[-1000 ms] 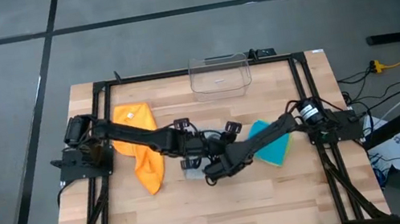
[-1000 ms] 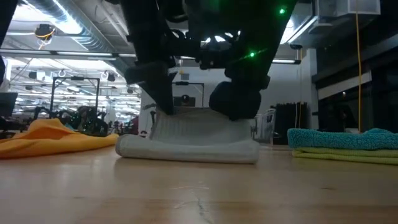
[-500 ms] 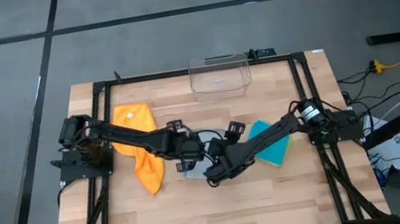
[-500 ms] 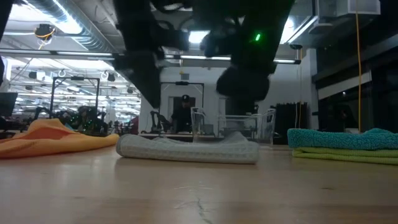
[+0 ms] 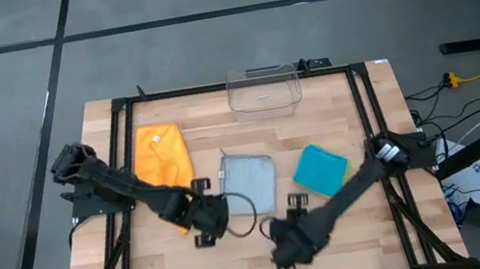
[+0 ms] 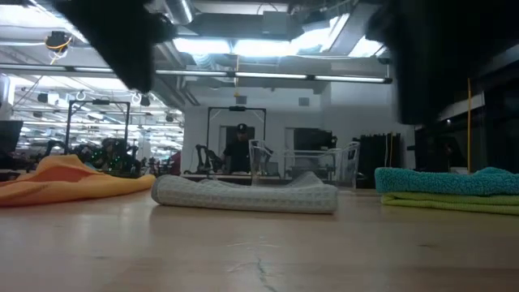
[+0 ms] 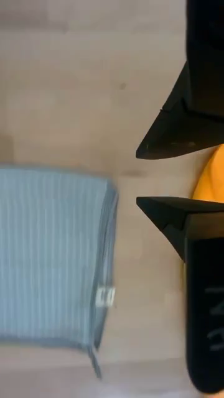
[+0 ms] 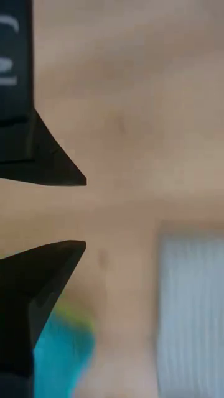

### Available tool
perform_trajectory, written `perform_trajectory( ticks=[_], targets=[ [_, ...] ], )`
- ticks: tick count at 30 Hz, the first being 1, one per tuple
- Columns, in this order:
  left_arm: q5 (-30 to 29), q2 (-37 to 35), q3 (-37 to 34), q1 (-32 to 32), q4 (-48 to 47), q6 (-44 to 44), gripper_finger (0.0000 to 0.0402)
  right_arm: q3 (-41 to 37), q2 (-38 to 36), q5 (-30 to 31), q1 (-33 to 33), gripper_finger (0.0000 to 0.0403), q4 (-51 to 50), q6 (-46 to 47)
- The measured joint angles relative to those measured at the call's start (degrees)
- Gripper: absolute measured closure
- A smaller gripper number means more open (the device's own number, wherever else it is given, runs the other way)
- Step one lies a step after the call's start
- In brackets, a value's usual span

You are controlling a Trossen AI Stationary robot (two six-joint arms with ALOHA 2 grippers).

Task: Fold microfiber towels
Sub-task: Fold the gray microfiber towel

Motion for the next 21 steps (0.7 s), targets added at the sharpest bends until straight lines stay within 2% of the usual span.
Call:
perform_trajectory(
  ticks=[2,4,7,9,11,13,15,18,21],
  targets=[
    [-0.04,-0.93,-0.04,-2.39,-1.27,-1.55,0.0303,0.04,0.0,-1.58,2.58,0.0247,0.88,0.65],
    [-0.93,-2.52,-0.02,-4.23,-3.25,-2.84,0.0303,0.26,-0.31,0.02,5.13,0.0247,0.18,2.56],
    [-5.96,-5.4,-0.02,-6.11,-9.78,-5.88,0.0303,0.26,-1.68,9.07,8.86,0.025,-4.4,7.46],
    [-11.85,-8.05,-0.03,-6.83,-14.84,-7.65,0.0303,-0.07,-2.68,20.24,11.41,0.0256,-10.03,12.48],
    [-16.9,-10.86,-0.79,-7.13,-17.57,-9.1,0.0303,-1.19,-3.38,33.27,14.04,0.0263,-17.59,21.95],
    [-19.72,-14.08,-2.92,-6.62,-17.78,-10.99,0.0303,-5.29,-5.31,44.89,16.38,0.027,-15.84,29.3],
    [-20.67,-17.78,-6.03,-5.71,-16.98,-13.5,0.0303,-11.0,-7.78,53.43,18.24,0.0276,-14.03,37.55],
    [-20.63,-23.43,-11.9,-4.78,-14.82,-17.98,0.0303,-19.83,-10.03,58.22,19.67,0.0281,-14.11,58.07],
    [-19.76,-28.63,-17.34,-3.39,-7.21,-20.69,0.0303,-27.97,-11.04,58.92,18.24,0.0282,-11.0,83.23]
  ],
)
